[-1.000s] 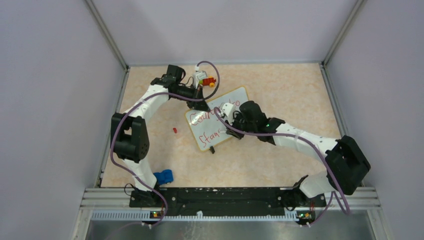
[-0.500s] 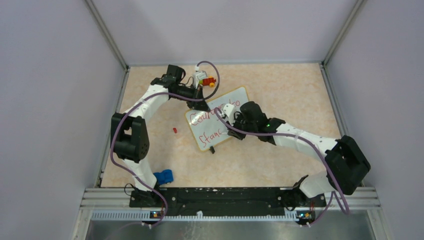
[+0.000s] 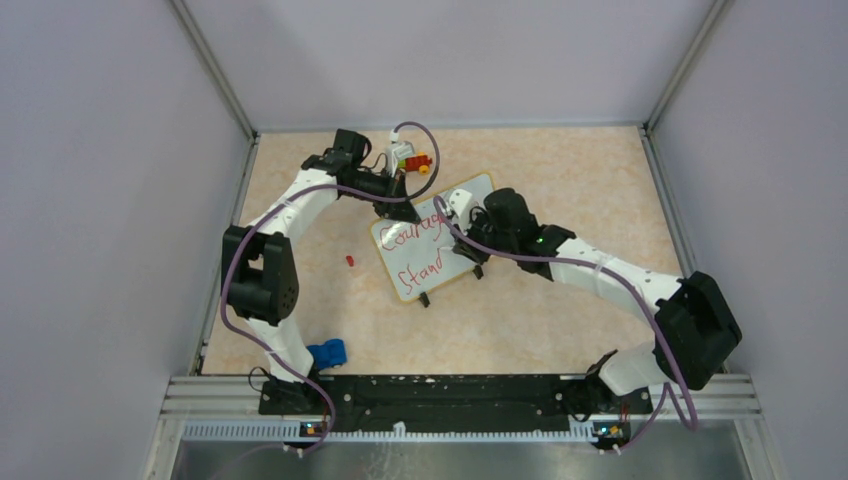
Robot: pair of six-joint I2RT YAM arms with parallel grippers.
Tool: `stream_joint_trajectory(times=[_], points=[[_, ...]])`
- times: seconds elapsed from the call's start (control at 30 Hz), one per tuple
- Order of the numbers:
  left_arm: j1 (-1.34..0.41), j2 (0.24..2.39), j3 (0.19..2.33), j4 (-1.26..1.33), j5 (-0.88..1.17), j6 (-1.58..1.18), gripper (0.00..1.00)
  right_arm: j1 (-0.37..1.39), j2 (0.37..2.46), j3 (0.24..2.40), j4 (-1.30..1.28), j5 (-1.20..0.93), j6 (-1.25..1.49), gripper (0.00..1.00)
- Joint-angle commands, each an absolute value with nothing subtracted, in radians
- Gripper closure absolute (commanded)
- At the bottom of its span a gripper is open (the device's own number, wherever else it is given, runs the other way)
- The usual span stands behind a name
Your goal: Write a sentence on the whiteboard
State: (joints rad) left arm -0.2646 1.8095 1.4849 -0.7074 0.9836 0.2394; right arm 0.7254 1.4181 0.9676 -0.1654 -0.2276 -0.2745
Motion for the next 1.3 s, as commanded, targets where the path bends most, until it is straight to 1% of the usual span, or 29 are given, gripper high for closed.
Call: stream_joint_trajectory(times=[0.0,0.4,0.73,0.93,1.27], points=[[-0.288,1.839,1.477,-0.800,0.957,0.290,1.00,0.706,1.402,1.026,-0.107,-0.187,-0.265,1.00],[-0.288,1.837,1.471,-0.793,0.957,0.288,1.00,0.711,1.388,0.933,-0.140,-0.252,-0.282,1.00],[-0.288,1.830,1.459,-0.789,0.951,0.293,1.00,0.721,1.391,0.864,-0.145,-0.254,-0.294,1.00],[-0.288,1.831,1.459,-0.784,0.950,0.288,1.00,0.721,1.369,0.892,-0.156,-0.252,-0.296,1.00],[-0.288,1.815,1.447,-0.783,0.937,0.297,1.00,0.711,1.330,0.979,-0.279,-0.410,-0.294,1.00]])
